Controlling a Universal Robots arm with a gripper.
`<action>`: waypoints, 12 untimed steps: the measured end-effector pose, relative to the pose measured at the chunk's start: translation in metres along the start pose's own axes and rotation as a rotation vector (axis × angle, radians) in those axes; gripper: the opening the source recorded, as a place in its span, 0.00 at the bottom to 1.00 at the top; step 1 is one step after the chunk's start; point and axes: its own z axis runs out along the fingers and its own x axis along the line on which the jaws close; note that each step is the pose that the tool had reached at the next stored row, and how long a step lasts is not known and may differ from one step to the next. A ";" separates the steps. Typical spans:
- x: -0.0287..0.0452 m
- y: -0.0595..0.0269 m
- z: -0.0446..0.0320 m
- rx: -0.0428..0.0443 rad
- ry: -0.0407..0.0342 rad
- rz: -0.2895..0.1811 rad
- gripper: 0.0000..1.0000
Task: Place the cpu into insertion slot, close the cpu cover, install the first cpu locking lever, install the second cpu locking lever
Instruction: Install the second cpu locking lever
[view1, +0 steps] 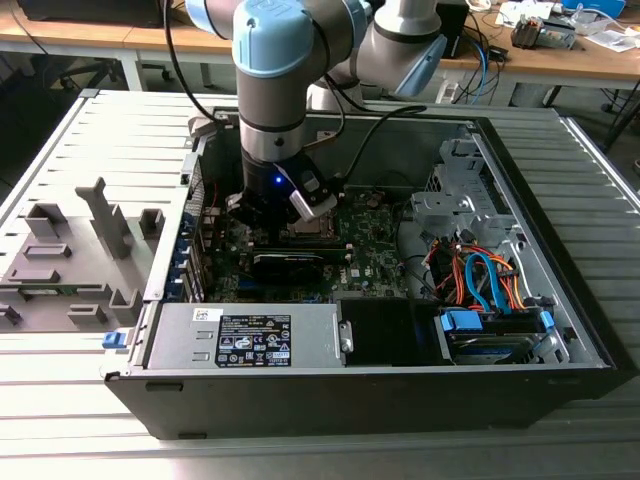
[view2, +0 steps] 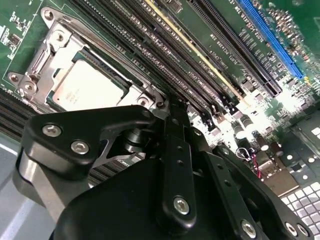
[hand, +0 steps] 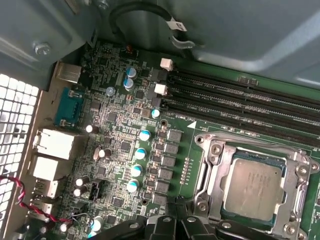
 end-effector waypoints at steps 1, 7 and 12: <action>0.0000 0.0000 -0.0017 -0.0004 -0.0006 0.000 0.11; -0.0102 -0.0021 -0.0129 -0.0009 0.0036 0.000 0.11; -0.0349 -0.0080 -0.0091 -0.0043 0.0180 0.001 0.11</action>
